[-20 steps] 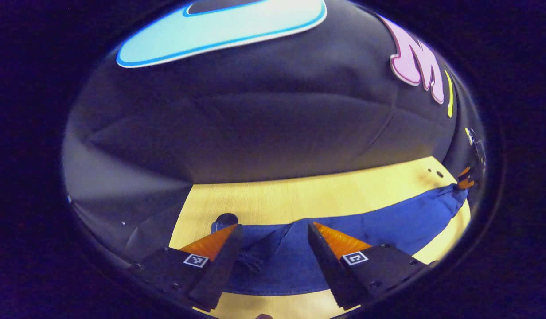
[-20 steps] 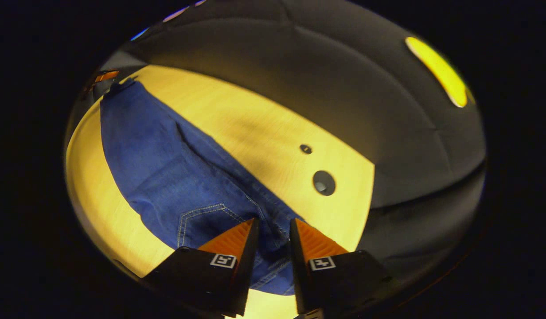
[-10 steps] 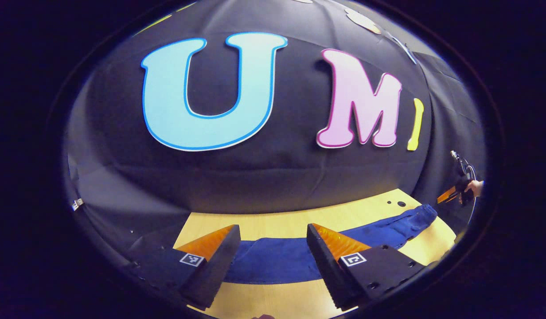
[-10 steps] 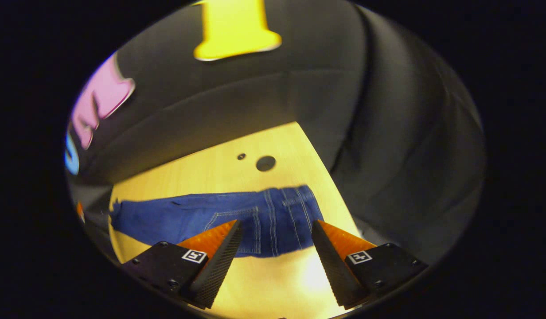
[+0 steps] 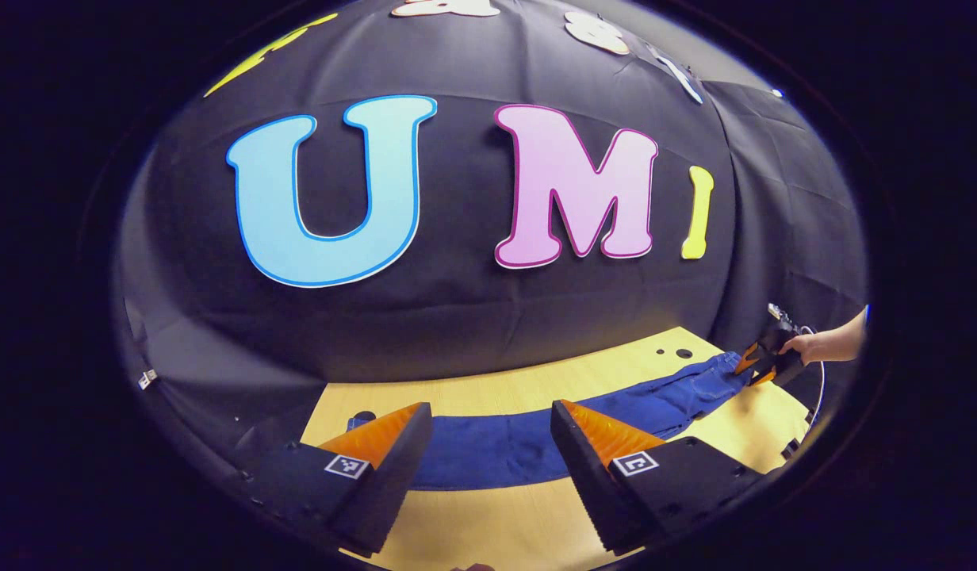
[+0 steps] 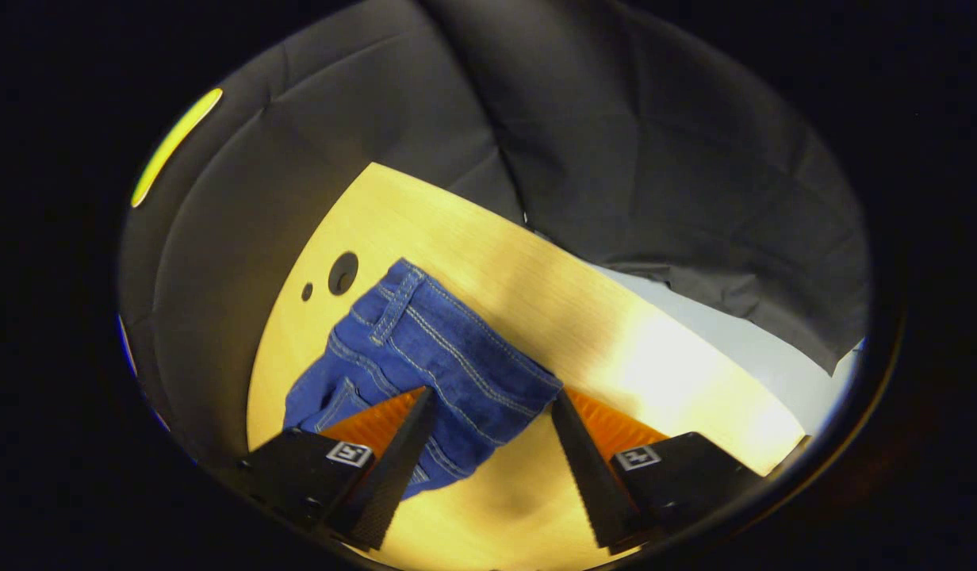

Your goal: Grasp the waist and the cuffs of the jeans and fold them to make the two legs overlap; first hold the waist and fold one-third of the jeans toward the cuffs, then hold the cuffs and fold the remaining one-third in the same direction to finish folding.

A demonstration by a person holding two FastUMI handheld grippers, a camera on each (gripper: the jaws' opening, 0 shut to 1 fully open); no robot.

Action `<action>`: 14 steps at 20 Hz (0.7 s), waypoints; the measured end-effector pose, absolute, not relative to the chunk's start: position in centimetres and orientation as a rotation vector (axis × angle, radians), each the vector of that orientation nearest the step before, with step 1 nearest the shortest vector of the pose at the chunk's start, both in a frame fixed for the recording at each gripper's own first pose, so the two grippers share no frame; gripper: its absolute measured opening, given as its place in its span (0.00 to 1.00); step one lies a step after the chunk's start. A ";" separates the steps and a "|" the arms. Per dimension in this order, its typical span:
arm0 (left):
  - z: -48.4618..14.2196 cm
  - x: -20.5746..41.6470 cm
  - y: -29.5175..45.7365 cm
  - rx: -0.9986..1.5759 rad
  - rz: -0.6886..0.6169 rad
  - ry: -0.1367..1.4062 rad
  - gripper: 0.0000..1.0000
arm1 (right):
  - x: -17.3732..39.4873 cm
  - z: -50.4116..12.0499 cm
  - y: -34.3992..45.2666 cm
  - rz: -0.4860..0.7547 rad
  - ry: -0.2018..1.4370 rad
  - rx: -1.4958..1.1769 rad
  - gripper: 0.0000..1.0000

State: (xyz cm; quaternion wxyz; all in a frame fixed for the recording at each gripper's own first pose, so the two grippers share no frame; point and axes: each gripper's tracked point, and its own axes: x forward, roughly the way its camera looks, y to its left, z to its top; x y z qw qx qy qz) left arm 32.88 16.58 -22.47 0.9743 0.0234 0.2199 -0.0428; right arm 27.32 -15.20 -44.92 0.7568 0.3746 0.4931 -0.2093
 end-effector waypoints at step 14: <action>-23.4 24.7 25.2 -0.052 0.004 0.464 0.96 | 27.8 -24.1 -11.9 -0.206 0.676 0.647 0.05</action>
